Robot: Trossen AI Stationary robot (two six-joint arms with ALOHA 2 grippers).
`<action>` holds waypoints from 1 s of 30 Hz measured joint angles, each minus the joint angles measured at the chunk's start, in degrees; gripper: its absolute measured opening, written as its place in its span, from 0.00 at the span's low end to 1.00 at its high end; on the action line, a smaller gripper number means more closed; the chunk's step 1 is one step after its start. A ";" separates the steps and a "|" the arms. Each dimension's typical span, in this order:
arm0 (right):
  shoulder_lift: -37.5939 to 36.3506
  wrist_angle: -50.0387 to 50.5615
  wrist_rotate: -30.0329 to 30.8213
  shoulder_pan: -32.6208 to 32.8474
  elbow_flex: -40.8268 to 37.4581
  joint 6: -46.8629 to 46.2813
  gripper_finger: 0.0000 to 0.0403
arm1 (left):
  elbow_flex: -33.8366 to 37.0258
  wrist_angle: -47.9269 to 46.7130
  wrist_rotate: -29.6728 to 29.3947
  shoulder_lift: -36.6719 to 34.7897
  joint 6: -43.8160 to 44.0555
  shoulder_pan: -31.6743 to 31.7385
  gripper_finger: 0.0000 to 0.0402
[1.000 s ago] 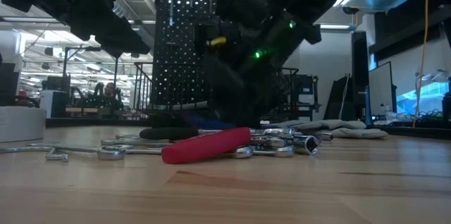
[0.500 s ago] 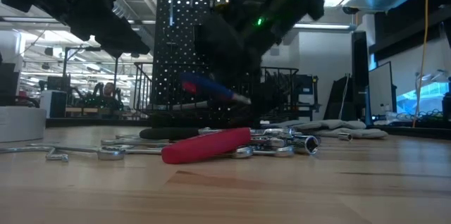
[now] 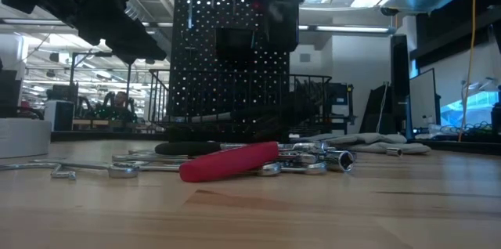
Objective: Hang tools onto peg board
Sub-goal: Put the blue pliers into the right black bin on the peg board
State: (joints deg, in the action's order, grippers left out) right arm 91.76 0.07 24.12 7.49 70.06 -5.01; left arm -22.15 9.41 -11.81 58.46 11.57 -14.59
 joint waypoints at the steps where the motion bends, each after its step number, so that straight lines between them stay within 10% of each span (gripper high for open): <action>1: -1.52 -0.32 1.44 0.00 0.00 1.55 0.12 | 0.00 -0.01 0.00 0.00 0.00 0.00 0.39; 13: -13.16 -15.65 1.96 -8.27 0.13 17.32 0.12 | 0.00 0.27 0.00 0.00 0.00 0.00 0.39; 30: -13.47 -23.99 -26.06 -32.01 0.11 8.05 0.12 | 0.00 0.18 0.00 0.00 -0.02 0.00 0.39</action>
State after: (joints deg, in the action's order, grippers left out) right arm 78.29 -23.92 -1.94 -24.53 70.17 3.04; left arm -22.15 9.58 -11.81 58.46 11.55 -14.59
